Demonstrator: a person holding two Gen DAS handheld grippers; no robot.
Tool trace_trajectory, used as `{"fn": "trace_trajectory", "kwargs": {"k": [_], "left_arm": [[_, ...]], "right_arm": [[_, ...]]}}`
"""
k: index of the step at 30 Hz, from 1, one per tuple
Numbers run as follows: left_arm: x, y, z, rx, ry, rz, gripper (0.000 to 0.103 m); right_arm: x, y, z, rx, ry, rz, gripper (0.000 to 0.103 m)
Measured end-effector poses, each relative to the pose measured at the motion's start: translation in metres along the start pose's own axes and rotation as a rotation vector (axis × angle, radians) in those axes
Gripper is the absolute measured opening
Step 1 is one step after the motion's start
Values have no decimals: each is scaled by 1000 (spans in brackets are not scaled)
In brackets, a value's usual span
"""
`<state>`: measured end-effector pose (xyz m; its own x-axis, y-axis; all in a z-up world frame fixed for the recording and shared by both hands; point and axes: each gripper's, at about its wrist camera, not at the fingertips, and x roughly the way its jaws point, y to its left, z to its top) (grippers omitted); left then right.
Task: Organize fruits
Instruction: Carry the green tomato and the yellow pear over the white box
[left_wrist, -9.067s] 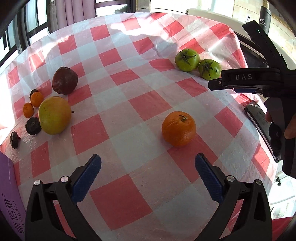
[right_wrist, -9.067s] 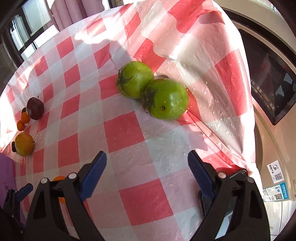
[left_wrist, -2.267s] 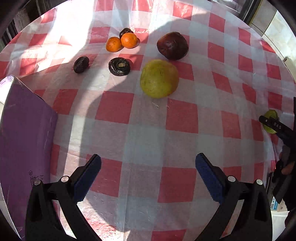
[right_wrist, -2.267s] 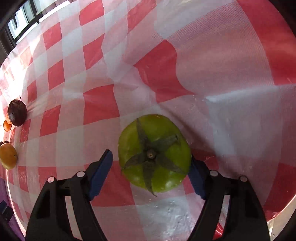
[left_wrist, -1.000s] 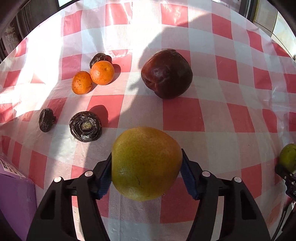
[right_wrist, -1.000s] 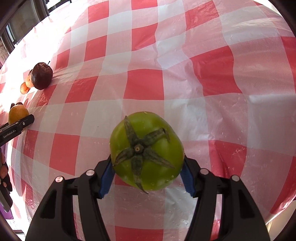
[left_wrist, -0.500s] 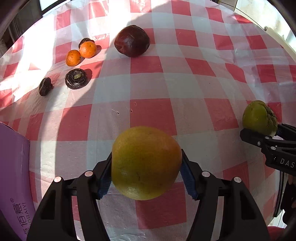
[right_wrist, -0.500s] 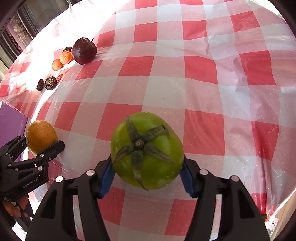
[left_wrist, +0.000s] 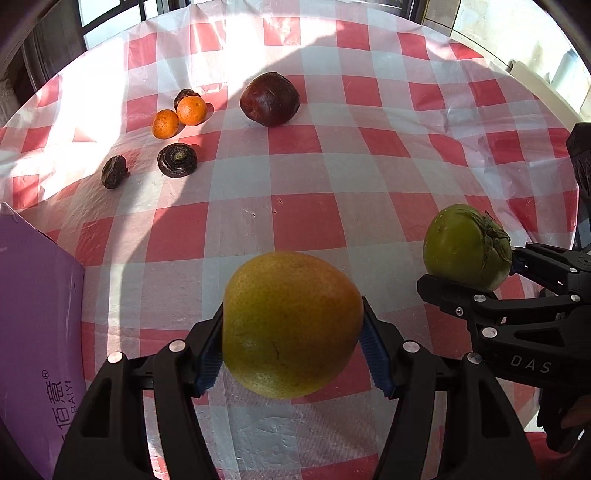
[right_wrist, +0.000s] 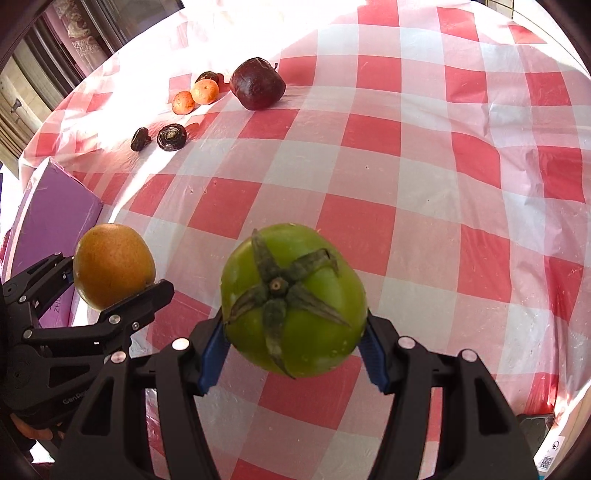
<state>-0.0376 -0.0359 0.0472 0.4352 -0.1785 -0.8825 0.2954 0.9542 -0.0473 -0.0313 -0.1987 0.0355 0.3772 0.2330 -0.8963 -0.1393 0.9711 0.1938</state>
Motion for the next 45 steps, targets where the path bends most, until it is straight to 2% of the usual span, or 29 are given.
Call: {"fn": "trace_trajectory", "kwargs": {"k": [5,13,21,25,28,32,36,43,45], "left_arm": [[-28,21,10,-26,-55,12,61],[-76,74,25,-97,-121,67,62],[-110,166,12,-249,-119,171,62],[-122,223,-3,-340,-99,219,62],[-123,260,-14,-367,-62,245,62],[-114,301,-23,-368,-1,264,62],[-97,327,-24,-314,58,278,62],[-55,346,-23,-197,137,267,62],[-38,352,-26,-183,177,259,62]], "right_arm": [[-20,20,13,-24,-48,29,61],[-40,78,41,-81,-123,91,61],[-45,154,63,-189,-160,156,61],[-50,201,69,-281,-174,204,61],[-52,235,72,-361,-167,246,61],[-50,283,71,-477,-137,303,61],[-41,329,58,-612,-70,337,62],[12,390,18,-857,153,266,61],[22,403,7,-927,179,221,62]]}}
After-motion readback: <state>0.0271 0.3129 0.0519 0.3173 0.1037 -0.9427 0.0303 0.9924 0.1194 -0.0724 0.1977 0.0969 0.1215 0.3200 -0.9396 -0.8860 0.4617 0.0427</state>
